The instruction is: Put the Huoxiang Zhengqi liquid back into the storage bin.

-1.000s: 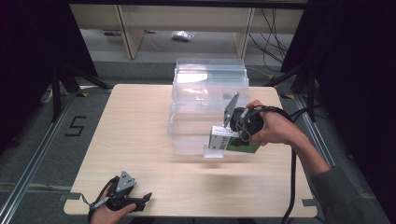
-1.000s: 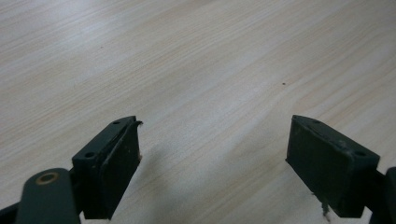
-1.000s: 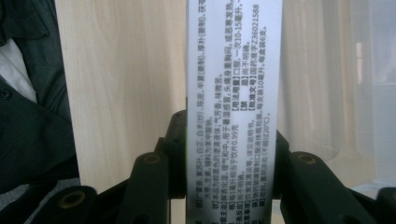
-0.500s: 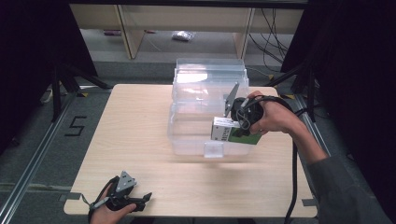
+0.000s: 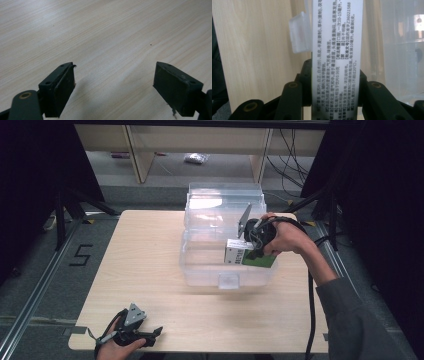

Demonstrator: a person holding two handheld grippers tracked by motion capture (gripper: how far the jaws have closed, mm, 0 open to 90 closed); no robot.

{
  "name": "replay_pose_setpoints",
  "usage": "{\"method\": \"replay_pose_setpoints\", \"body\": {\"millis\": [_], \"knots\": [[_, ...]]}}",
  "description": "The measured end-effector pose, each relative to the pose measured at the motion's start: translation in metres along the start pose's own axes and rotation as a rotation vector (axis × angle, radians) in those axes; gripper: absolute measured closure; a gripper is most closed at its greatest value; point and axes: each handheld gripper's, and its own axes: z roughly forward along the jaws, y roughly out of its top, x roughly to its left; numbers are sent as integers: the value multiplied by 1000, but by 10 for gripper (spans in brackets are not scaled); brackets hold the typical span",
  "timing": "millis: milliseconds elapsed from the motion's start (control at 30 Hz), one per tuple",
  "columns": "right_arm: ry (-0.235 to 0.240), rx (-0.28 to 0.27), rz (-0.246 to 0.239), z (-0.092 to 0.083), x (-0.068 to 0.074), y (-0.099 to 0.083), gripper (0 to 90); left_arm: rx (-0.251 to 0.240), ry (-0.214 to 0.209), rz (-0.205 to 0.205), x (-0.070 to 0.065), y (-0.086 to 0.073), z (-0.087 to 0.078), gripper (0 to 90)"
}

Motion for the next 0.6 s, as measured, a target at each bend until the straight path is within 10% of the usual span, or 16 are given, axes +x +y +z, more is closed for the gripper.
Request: {"method": "replay_pose_setpoints", "body": {"millis": [600], "knots": [[1,25,49,28,-32,-3,646,-15,8,-7,-1,0,1,166]]}}
